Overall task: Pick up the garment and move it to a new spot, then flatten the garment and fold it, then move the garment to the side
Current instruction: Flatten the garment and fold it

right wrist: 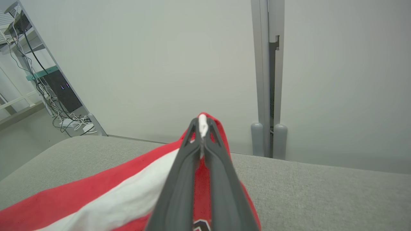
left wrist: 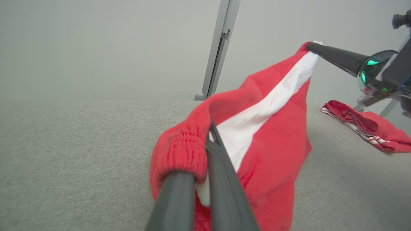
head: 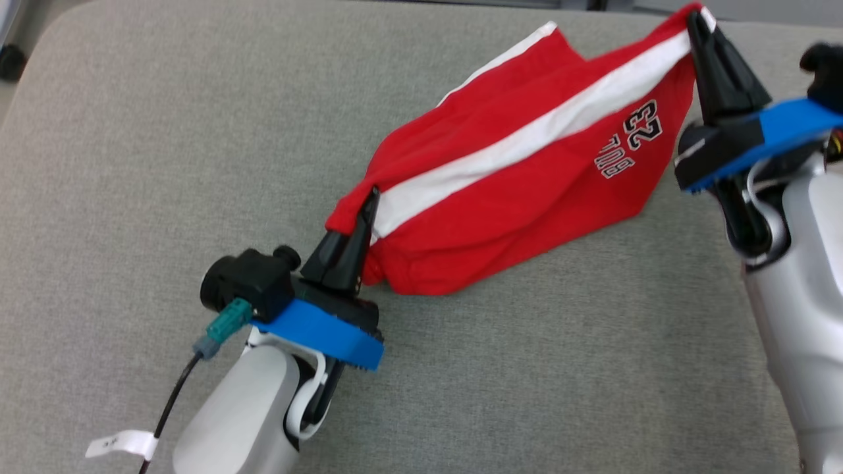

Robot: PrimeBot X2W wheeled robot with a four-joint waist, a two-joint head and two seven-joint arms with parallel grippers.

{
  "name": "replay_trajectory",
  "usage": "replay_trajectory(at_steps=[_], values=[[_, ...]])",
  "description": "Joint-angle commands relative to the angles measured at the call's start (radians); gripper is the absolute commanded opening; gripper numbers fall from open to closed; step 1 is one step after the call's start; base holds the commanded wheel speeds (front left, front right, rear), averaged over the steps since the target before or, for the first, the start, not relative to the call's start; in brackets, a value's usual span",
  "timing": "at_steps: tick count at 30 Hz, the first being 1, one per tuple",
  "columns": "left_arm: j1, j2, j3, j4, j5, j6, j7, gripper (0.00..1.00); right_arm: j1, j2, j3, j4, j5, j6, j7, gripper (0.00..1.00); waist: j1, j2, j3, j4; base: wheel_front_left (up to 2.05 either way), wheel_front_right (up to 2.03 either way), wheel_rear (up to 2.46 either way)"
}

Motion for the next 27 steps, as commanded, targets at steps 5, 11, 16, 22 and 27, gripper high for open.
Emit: replay_trajectory(at_steps=[5, 11, 16, 22, 27], values=[[-0.085, -0.046, 0.066, 0.049, 0.016, -0.016, -0.004, 0.00, -0.221, 0.022, 0.017, 0.207, -0.028, 0.000, 0.002, 0.00, -0.0002, 0.0000, 0.092, 0.063, 0.00, 0.00, 0.00], [-0.134, -0.074, 0.102, 0.087, 0.028, -0.027, -0.004, 0.00, -0.358, 0.040, 0.051, 0.372, -0.050, 0.000, -0.016, 0.00, -0.0002, 0.0000, 0.132, 0.081, 0.00, 0.00, 0.00], [-0.158, -0.095, 0.114, 0.125, 0.038, -0.034, -0.004, 0.00, -0.434, 0.058, 0.064, 0.527, -0.079, 0.000, -0.053, 0.00, -0.0002, 0.0000, 0.151, 0.093, 0.00, 0.00, 0.00], [-0.170, -0.109, 0.125, 0.156, 0.048, -0.034, -0.004, 1.00, -0.480, 0.073, 0.095, 0.648, -0.094, 0.000, -0.098, 1.00, -0.0002, 0.0000, 0.155, 0.090, 0.00, 0.00, 0.00], [-0.132, -0.116, 0.132, 0.150, 0.067, -0.035, -0.004, 1.00, -0.443, 0.059, 0.134, 0.689, -0.082, 0.000, -0.145, 1.00, -0.0002, 0.0000, 0.119, 0.083, 0.00, 0.00, 0.00]])
